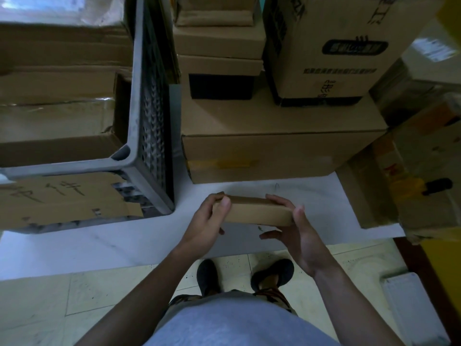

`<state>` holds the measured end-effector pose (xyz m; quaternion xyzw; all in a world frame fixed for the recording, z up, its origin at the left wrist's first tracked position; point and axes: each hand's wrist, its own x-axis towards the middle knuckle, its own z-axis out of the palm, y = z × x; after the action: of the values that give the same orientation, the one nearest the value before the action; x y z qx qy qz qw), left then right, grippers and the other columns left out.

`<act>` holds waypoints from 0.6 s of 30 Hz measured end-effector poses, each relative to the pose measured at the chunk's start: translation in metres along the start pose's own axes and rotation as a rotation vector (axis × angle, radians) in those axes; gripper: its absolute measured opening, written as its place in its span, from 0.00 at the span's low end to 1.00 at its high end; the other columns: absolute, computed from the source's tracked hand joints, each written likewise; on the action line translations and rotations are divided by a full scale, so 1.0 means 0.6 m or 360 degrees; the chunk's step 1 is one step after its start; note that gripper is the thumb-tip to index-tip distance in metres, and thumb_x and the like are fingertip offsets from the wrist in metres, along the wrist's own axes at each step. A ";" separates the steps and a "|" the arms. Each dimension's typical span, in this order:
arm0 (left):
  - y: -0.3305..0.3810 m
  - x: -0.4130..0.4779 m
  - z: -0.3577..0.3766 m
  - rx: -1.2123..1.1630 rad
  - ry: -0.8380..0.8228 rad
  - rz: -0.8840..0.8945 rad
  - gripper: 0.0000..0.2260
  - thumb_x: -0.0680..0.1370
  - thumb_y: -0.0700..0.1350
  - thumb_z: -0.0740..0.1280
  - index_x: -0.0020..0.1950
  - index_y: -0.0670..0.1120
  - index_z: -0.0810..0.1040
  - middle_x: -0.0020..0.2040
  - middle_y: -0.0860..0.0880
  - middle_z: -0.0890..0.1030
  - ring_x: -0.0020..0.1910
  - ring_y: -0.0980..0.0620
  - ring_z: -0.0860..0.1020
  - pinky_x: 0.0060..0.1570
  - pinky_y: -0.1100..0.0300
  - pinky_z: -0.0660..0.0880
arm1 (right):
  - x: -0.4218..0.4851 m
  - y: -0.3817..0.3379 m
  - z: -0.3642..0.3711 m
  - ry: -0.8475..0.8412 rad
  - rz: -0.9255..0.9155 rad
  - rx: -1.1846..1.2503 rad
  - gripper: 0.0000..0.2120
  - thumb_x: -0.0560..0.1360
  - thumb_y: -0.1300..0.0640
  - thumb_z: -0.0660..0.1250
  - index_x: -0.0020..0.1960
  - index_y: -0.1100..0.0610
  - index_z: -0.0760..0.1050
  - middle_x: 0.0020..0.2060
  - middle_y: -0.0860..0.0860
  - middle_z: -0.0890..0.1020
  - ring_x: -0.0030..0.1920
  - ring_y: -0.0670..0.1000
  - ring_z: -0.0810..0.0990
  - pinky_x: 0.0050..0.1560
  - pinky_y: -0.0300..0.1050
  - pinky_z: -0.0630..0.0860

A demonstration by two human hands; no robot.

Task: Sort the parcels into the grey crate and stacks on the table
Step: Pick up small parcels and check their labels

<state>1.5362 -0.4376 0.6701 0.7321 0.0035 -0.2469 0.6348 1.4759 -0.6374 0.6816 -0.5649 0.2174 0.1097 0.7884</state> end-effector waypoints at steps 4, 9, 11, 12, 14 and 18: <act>0.003 0.000 0.004 0.0099 -0.0114 0.0044 0.25 0.78 0.67 0.53 0.65 0.53 0.71 0.56 0.55 0.74 0.51 0.58 0.75 0.44 0.62 0.77 | 0.009 -0.010 0.006 0.0197 0.0000 -0.0032 0.17 0.72 0.46 0.65 0.53 0.57 0.80 0.61 0.62 0.74 0.60 0.63 0.76 0.52 0.56 0.81; -0.014 0.008 0.006 0.0259 -0.0160 0.0104 0.29 0.69 0.73 0.61 0.65 0.60 0.69 0.61 0.54 0.74 0.59 0.53 0.76 0.54 0.53 0.78 | 0.013 -0.018 0.007 0.0259 -0.0001 -0.0039 0.17 0.72 0.47 0.65 0.52 0.58 0.80 0.60 0.62 0.74 0.53 0.58 0.80 0.56 0.60 0.80; -0.012 0.009 0.008 0.0260 -0.0124 0.0087 0.29 0.69 0.74 0.60 0.63 0.60 0.69 0.59 0.52 0.76 0.57 0.52 0.77 0.54 0.51 0.78 | 0.014 -0.019 0.006 0.0241 0.0007 -0.0017 0.16 0.74 0.46 0.70 0.53 0.58 0.80 0.59 0.62 0.74 0.50 0.57 0.82 0.58 0.61 0.79; -0.013 0.010 0.008 0.0260 -0.0117 0.0075 0.29 0.68 0.75 0.59 0.62 0.60 0.69 0.58 0.52 0.76 0.57 0.52 0.77 0.54 0.51 0.79 | 0.012 -0.017 0.004 0.0228 0.0016 -0.0002 0.17 0.74 0.45 0.70 0.54 0.58 0.80 0.59 0.62 0.75 0.50 0.58 0.83 0.59 0.62 0.79; -0.012 0.011 0.009 0.0273 -0.0126 0.0066 0.27 0.68 0.75 0.58 0.61 0.61 0.69 0.58 0.51 0.76 0.57 0.52 0.77 0.53 0.51 0.79 | 0.010 -0.015 0.003 0.0204 0.0032 0.0025 0.20 0.72 0.44 0.66 0.56 0.57 0.80 0.60 0.61 0.76 0.55 0.61 0.81 0.60 0.62 0.78; -0.009 0.009 0.011 0.0223 -0.0129 0.0040 0.21 0.72 0.69 0.60 0.60 0.59 0.69 0.57 0.51 0.76 0.55 0.52 0.78 0.49 0.58 0.76 | 0.009 -0.009 0.009 0.0261 0.0001 0.0049 0.16 0.73 0.45 0.68 0.50 0.56 0.83 0.59 0.60 0.76 0.61 0.61 0.78 0.55 0.56 0.81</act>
<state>1.5371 -0.4445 0.6628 0.7641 -0.0488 -0.2681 0.5847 1.4839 -0.6346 0.6852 -0.5597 0.2832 0.0600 0.7765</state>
